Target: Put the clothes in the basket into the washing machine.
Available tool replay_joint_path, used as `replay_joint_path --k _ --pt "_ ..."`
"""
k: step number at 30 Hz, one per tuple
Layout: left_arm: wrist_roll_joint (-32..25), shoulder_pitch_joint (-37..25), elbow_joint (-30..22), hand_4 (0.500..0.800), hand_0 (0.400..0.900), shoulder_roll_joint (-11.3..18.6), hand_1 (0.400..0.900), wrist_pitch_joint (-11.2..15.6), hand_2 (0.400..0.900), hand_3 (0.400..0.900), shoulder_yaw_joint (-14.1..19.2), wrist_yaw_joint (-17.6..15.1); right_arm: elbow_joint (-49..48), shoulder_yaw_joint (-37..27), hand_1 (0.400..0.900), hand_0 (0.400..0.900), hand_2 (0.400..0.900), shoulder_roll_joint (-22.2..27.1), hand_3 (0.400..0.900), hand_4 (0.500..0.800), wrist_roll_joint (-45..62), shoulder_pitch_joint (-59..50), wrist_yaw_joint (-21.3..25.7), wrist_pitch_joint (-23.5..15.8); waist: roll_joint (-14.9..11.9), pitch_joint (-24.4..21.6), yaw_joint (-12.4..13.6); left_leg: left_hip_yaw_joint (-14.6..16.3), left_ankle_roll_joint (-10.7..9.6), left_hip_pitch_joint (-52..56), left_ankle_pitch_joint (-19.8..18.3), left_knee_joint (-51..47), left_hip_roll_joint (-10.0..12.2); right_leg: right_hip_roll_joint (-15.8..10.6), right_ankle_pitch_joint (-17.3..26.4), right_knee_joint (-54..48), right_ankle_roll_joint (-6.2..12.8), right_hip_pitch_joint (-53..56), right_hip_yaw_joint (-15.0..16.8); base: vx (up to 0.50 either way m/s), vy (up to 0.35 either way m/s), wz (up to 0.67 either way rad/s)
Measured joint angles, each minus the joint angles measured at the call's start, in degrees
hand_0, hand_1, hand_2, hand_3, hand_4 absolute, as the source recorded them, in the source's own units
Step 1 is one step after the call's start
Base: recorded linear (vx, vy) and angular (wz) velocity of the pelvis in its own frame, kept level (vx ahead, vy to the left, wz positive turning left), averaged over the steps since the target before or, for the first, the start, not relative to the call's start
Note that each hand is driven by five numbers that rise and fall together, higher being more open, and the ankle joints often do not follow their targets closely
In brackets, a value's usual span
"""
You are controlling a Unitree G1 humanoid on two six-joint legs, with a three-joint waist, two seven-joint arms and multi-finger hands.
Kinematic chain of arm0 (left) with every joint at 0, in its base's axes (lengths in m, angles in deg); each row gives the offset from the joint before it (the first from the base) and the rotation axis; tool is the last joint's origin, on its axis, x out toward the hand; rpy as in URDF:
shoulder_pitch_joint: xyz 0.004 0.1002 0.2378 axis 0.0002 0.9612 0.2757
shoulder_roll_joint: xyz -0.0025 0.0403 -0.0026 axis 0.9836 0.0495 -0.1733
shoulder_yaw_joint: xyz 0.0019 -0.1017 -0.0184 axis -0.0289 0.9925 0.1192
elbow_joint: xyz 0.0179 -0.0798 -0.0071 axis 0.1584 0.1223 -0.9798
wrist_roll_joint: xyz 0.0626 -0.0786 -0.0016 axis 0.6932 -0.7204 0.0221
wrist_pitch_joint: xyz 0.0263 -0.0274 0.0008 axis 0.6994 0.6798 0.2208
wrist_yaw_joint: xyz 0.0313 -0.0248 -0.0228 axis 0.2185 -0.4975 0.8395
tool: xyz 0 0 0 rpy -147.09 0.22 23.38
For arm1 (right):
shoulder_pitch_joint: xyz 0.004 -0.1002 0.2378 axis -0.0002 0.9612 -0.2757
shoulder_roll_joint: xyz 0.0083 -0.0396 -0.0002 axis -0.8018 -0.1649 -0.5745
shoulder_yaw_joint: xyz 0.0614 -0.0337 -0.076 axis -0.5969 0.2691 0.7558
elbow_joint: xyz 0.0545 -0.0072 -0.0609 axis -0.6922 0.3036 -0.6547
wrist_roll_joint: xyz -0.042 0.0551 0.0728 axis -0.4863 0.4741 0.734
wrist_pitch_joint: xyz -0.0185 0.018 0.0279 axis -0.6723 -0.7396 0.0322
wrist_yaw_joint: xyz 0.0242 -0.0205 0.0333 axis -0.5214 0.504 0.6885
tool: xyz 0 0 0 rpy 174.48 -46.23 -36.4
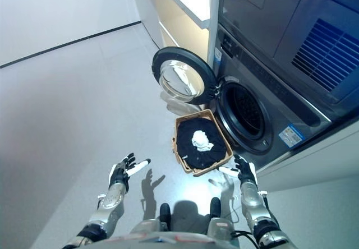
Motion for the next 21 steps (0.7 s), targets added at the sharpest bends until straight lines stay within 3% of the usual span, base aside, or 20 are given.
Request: replay_joint_path --k 21 --pt "-0.2 0.0 0.0 0.800 0.900 0.1 0.900 0.0 0.900 0.900 0.0 0.0 3.1 0.0 0.900 0.900 0.900 0.0 0.900 0.800 0.0 -0.4 -0.1 0.8 -0.1 -0.1 0.0 -0.4 0.0 1.2 0.0 0.1 0.0 0.0 -0.1 0.0 -0.10 1.4 -0.2 0.00 -0.005 0.01"
